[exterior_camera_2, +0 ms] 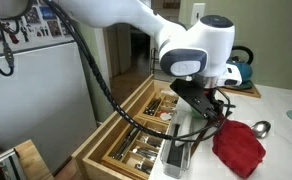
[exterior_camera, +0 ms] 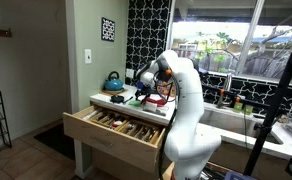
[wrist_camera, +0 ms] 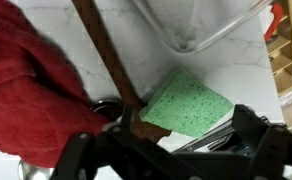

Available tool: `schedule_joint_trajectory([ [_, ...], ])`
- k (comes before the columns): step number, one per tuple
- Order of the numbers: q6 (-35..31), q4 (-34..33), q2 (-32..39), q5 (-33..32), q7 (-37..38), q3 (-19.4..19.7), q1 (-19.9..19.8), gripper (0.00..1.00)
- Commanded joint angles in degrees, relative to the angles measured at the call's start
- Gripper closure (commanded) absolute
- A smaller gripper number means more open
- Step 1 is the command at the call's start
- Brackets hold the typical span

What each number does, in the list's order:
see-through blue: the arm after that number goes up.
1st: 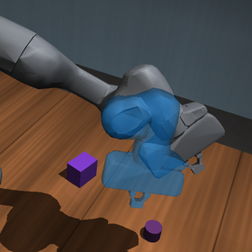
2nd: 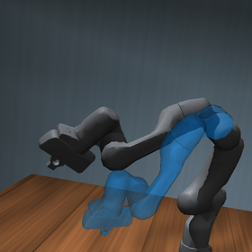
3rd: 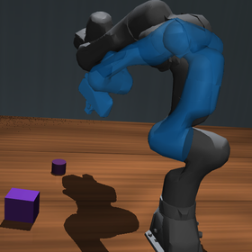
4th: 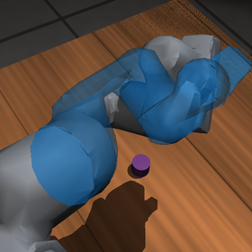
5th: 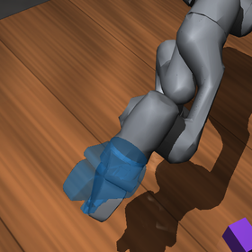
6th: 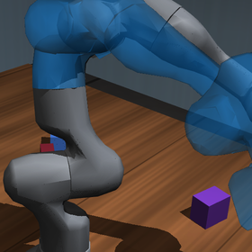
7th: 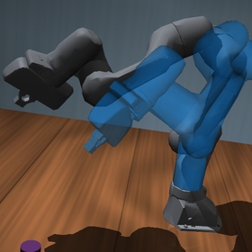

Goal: Put the two sponges in the sponge holder

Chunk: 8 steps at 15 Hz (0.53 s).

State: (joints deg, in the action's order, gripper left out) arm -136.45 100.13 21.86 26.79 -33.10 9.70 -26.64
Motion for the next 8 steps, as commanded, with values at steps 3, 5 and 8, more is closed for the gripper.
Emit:
schedule_joint_trajectory([
  [3, 2.0, -5.4, 5.2, 7.8, -2.4, -4.2, -4.4, 0.0],
  [5, 2.5, -6.4, 6.5, 8.4, -2.2, -4.7, -4.8, 0.0],
  [8, 3.0, -7.2, 7.9, 7.5, -1.3, -4.6, -4.6, 0.09],
])
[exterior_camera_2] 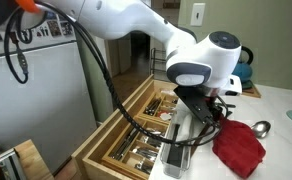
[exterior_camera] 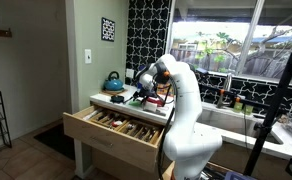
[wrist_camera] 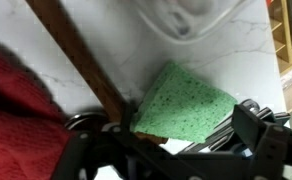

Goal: Put the two sponges in the sponge holder

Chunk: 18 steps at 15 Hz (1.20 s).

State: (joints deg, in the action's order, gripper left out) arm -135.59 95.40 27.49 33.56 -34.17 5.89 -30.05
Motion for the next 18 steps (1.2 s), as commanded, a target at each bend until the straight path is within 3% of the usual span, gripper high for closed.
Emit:
schedule_joint_trajectory([
  [1, 2.3, -2.9, 2.7, 0.7, -0.2, -1.0, -1.3, 0.18],
  [3, 2.3, -3.3, 3.2, -0.1, 0.1, -0.8, -1.1, 0.24],
  [7, 2.4, -3.8, 3.8, -1.1, 0.7, -0.4, -1.0, 0.68],
  [9, 2.4, -4.0, 3.7, -1.4, 1.0, -0.3, -1.1, 0.8],
  [13, 1.4, -4.2, 2.4, -0.9, 0.3, -0.3, -1.5, 0.96],
  [18, 1.9, -4.0, 0.0, -1.6, -0.7, -0.3, -1.8, 0.95],
])
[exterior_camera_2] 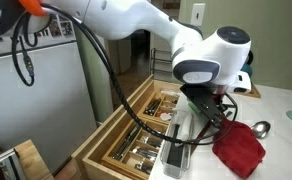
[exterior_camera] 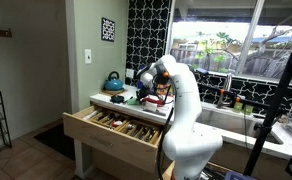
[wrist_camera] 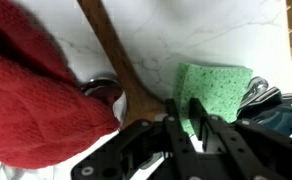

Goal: Put the two sponges in the sponge holder

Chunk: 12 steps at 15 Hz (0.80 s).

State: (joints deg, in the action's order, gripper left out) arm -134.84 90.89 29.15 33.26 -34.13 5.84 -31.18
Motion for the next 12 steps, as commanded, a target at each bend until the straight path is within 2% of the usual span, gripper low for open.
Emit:
schedule_joint_trajectory([
  [1, 1.3, 0.9, -2.7, -2.1, -0.9, 0.0, -0.4, 0.97],
  [6, 3.2, 4.3, -11.6, -9.6, -5.6, 0.9, 1.0, 0.97],
  [9, 9.0, 5.4, -16.6, -15.4, -9.0, 2.4, 2.5, 0.98],
  [12, 14.4, 7.5, -21.9, -24.4, -9.2, 4.9, 5.3, 0.98],
])
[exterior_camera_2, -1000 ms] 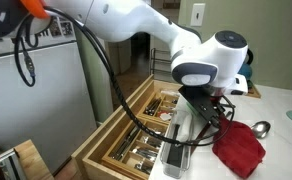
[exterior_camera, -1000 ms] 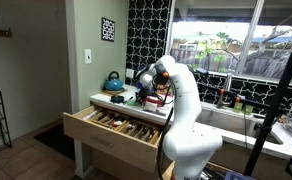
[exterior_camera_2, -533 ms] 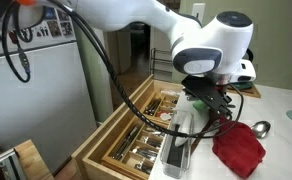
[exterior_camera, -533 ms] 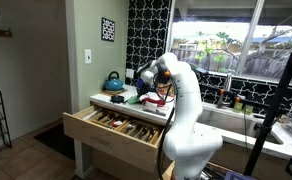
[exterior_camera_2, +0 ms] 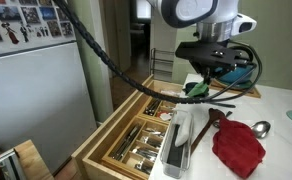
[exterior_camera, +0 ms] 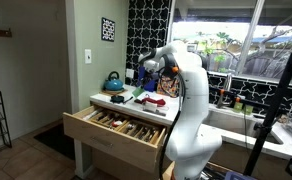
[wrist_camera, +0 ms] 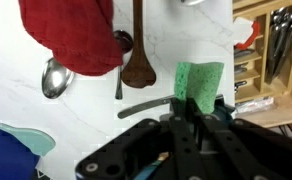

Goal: Put the two sponges in the sponge holder

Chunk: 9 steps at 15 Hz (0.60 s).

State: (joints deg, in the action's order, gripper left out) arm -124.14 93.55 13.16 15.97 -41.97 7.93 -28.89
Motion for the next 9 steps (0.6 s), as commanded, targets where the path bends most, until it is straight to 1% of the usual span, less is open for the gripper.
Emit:
schedule_joint_trajectory([
  [1, 5.3, 5.6, -7.3, -10.1, -1.4, 3.4, 3.9, 0.98],
  [3, 7.2, 7.4, -9.8, -16.0, -1.9, 4.3, 5.6, 0.98],
  [5, 7.7, 9.8, -11.6, -21.3, -3.2, 4.8, 7.1, 0.98],
  [7, 6.7, 12.8, -12.9, -26.4, -5.3, 5.4, 8.0, 0.98],
  [9, 5.2, 15.6, -13.7, -30.0, -6.3, 6.0, 8.5, 0.98],
])
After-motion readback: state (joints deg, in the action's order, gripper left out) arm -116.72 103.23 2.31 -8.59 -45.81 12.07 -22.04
